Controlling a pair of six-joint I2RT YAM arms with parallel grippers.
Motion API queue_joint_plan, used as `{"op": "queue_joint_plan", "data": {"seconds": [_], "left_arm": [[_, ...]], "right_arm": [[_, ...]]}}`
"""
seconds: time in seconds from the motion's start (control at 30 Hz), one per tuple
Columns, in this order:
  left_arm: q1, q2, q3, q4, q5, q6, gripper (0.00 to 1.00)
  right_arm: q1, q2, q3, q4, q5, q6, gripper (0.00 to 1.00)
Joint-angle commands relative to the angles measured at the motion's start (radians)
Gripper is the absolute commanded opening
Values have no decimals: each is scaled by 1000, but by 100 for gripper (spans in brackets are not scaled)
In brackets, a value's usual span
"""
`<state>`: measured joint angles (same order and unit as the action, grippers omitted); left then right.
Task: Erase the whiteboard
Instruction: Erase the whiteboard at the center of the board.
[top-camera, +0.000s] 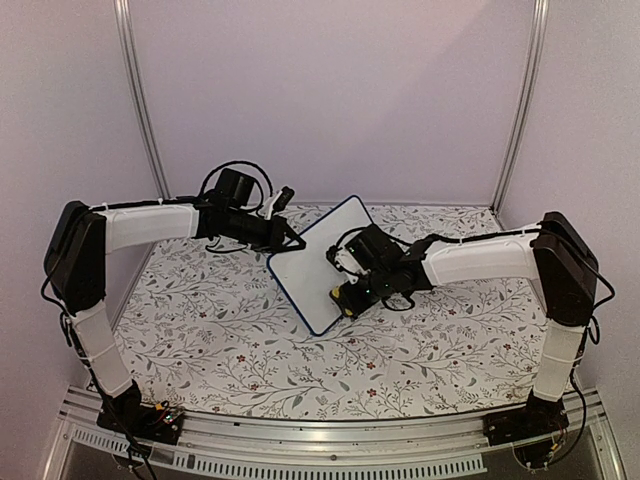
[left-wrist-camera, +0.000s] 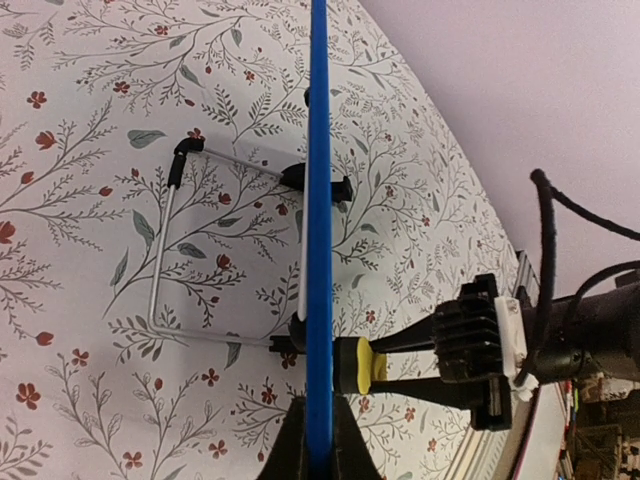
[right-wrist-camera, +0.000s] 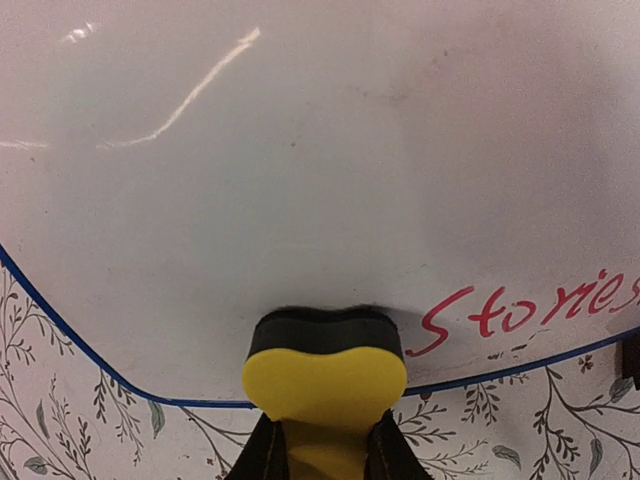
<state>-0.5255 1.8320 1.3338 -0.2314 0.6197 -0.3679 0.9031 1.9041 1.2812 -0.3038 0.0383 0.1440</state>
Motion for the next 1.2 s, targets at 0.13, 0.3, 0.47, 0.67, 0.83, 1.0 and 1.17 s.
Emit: {"op": "queue_joint_plan", "data": {"seconds": [0.13,0.3,0.47,0.67,0.83,1.0,1.17], "left_arm": [[-13,-11,-10,-28,-4,17,0],[-13,-13,-10,-28,-3,17,0],[-14,-11,-9,-28,-2,17,0],[-12,-5,-8,-30,-3,19,0],[-12,-3,-8,-31,-11,21,0],[-14,-4,-10,-34,-15,22,0],[-15,-2,-7,-39,-20,25,0]], "right_arm": [[12,1,-52,-44,-3,29,20],[24,-12,-56,-77,15,23,20],[25,-36,-19,-98,39,7,20],[25,-57,80,-76,58,-20,20],[25,-42,147,-16,77,-32,20],[25,17,214,-6,95,-46,20],[25,42,236,-3,105,-49,21]]}}
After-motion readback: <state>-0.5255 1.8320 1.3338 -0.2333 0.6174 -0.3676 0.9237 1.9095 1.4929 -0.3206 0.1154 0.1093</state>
